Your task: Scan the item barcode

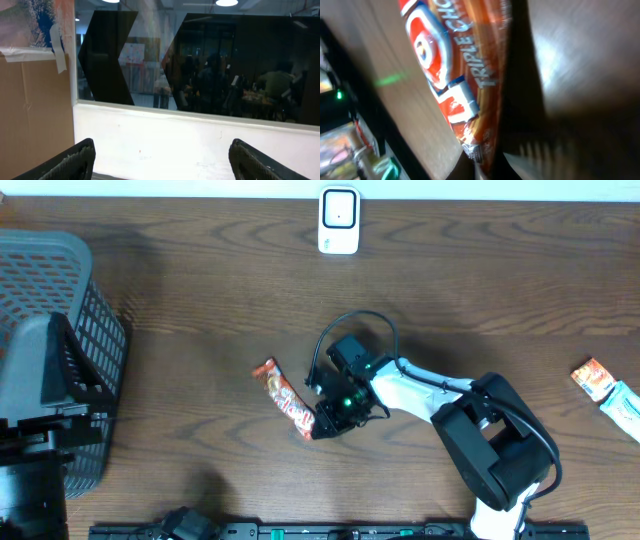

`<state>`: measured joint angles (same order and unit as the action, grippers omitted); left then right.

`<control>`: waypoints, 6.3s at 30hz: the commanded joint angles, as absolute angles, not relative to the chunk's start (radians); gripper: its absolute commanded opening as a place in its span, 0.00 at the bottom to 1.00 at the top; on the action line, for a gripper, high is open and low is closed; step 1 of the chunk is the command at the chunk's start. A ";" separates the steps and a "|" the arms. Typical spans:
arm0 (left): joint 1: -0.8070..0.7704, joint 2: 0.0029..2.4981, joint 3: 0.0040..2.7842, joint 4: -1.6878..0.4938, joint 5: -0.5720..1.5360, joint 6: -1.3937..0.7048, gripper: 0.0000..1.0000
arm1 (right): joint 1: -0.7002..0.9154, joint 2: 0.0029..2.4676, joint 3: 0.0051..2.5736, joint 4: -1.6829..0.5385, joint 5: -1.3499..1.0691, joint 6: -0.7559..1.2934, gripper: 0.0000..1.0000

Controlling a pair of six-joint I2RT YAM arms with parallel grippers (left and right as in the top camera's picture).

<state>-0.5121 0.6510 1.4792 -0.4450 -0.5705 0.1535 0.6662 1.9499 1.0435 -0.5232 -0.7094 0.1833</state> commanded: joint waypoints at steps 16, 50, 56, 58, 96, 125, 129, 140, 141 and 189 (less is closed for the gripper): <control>-0.509 0.648 1.477 -0.443 -0.566 0.144 0.86 | 0.654 1.917 1.052 -0.447 -0.603 0.186 0.56; -0.509 0.648 1.477 -0.443 -0.566 0.144 0.86 | 0.659 1.454 1.340 -1.053 0.200 0.216 0.01; -0.509 0.648 1.477 -0.443 -0.566 0.144 0.86 | 0.685 1.476 1.331 -1.059 0.105 0.255 0.99; -0.509 0.648 1.477 -0.443 -0.566 0.144 0.86 | 0.652 1.485 1.305 -1.030 0.021 0.253 0.99; -0.509 0.645 1.477 -0.443 -0.565 0.144 0.86 | 0.211 1.493 0.491 -0.262 -0.682 0.292 0.75; -0.509 0.645 1.477 -0.447 -0.566 0.144 0.86 | 0.758 1.266 0.913 -0.807 0.387 0.576 0.01; -0.509 0.645 1.477 -0.447 -0.565 0.144 0.86 | 0.978 1.369 0.914 -0.870 0.522 0.673 0.01; -0.509 0.645 1.477 -0.447 -0.565 0.144 0.86 | 1.326 1.691 1.021 -0.819 0.533 0.702 0.07; -0.509 0.645 1.477 -0.447 -0.566 0.144 0.86 | 1.325 1.694 1.025 -0.818 0.534 0.702 0.07; -0.509 0.645 1.477 -0.447 -0.565 0.144 0.86 | 1.145 1.897 1.183 -0.579 0.172 0.540 0.01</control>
